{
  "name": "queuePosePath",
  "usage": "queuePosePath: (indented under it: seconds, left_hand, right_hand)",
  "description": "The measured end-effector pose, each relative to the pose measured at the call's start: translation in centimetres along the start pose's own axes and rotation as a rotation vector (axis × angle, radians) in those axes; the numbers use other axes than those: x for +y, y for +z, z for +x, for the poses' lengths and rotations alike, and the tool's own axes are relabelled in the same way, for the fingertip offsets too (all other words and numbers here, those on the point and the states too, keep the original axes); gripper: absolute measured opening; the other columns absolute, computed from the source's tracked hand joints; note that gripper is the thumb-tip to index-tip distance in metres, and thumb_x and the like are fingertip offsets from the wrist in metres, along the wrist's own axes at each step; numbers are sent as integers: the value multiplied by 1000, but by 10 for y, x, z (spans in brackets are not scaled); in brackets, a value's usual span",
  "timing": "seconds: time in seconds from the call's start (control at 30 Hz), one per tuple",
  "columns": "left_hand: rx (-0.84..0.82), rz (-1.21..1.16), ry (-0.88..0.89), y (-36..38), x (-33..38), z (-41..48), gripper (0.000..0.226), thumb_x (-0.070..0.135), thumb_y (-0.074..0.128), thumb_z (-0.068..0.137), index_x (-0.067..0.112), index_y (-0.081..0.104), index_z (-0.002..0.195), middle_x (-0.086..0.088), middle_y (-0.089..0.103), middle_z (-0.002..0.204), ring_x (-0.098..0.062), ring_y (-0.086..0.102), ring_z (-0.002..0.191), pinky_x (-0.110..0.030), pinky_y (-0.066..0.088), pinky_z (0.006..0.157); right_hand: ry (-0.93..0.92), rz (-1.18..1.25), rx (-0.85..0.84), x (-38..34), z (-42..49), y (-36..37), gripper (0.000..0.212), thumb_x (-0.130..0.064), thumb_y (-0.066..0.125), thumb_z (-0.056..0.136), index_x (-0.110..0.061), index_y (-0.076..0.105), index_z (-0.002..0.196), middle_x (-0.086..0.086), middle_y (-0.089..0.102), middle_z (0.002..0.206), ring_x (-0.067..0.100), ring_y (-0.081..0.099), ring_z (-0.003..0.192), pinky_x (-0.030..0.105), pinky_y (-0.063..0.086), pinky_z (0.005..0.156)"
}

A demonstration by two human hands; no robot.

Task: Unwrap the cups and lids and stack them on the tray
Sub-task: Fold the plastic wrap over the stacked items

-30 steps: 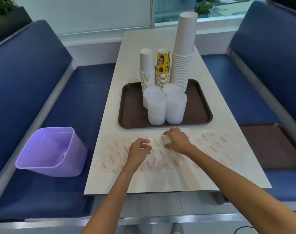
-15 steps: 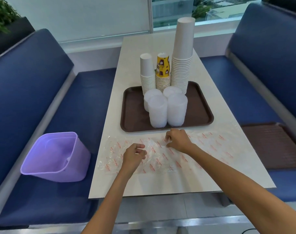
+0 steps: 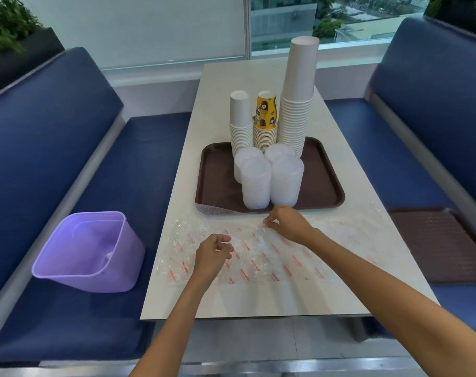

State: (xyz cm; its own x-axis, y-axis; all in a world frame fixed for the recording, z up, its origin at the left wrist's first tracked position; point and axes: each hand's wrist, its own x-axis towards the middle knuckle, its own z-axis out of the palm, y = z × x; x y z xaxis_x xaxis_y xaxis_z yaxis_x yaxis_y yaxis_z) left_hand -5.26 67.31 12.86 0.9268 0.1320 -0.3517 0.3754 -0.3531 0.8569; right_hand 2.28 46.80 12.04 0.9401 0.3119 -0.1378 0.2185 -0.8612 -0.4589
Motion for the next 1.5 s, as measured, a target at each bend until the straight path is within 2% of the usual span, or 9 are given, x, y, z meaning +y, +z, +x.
queuePosePath:
  seconds: [0.2, 0.47, 0.63, 0.73, 0.9, 1.03, 1.23, 1.37, 1.5]
  left_hand:
    - [-78, -12, -39, -6, -5, -11, 9, 14, 55, 95, 13, 64, 95, -5, 69, 92, -11, 64, 73, -19, 49, 67]
    - [-419, -168, -211, 1, -7, -36, 32, 40, 62, 88, 12, 66, 102, -2, 71, 100, -12, 64, 82, -22, 50, 72]
    - [-296, -613, -180, 2, 10, -44, 22, 20, 60, 89, 9, 63, 108, -5, 71, 100, -17, 63, 84, -30, 51, 78]
    - [-144, -625, -53, -10, 31, -51, 7, 14, 60, 90, 9, 65, 88, -1, 71, 78, -13, 61, 74, -25, 48, 71]
    - [48, -511, 175, -49, 62, -53, 11, 16, 60, 91, 11, 66, 82, 4, 69, 71, -5, 61, 64, -21, 47, 66]
    - [118, -455, 303, -71, 79, -48, 11, 16, 62, 89, 13, 67, 80, 1, 65, 72, -6, 59, 65, -20, 47, 66]
    - [228, -460, 438, -87, 99, -33, 8, 20, 68, 84, 12, 68, 85, 0, 61, 92, -9, 56, 84, -22, 46, 79]
    - [257, -486, 533, -93, 120, -23, 9, 15, 67, 86, 6, 67, 88, 4, 52, 122, -1, 54, 105, -10, 46, 83]
    - [143, -598, 594, -95, 142, -12, 13, 10, 66, 85, 13, 67, 72, 8, 56, 126, -5, 50, 120, -22, 39, 99]
  right_hand:
    - [-15, 200, -87, -13, -2, -17, 22, -21, 63, 91, -1, 73, 92, 12, 73, 88, 22, 65, 76, 39, 54, 79]
    - [-98, 582, -221, -47, -13, -65, 18, -13, 61, 92, 4, 68, 92, 15, 70, 79, 15, 68, 63, 27, 56, 74]
    - [-128, 767, -63, -73, -19, -83, 18, -15, 62, 90, 1, 69, 83, 13, 61, 80, 21, 51, 74, 28, 44, 72]
    - [-94, 856, 32, -84, -21, -91, 25, -18, 59, 92, 4, 69, 87, 11, 64, 75, 14, 53, 70, 22, 45, 68]
    - [-70, 910, 50, -90, -32, -102, 33, -16, 57, 92, 11, 65, 109, 34, 63, 104, 20, 59, 85, 23, 51, 80]
    - [-54, 899, 210, -95, -32, -107, 42, -21, 62, 89, 22, 61, 93, 44, 56, 100, 39, 57, 80, 48, 47, 95]
    - [-94, 711, 615, -113, -33, -115, 26, -35, 69, 83, -27, 65, 59, 6, 66, 85, 14, 57, 85, 27, 45, 77]
    - [-121, 810, 666, -121, -30, -129, 27, -27, 67, 86, -16, 65, 62, 4, 62, 101, 4, 58, 97, 14, 44, 79]
    - [-145, 1038, 669, -126, -26, -140, 37, -22, 61, 91, 3, 59, 63, 1, 66, 65, -2, 59, 65, 16, 45, 71]
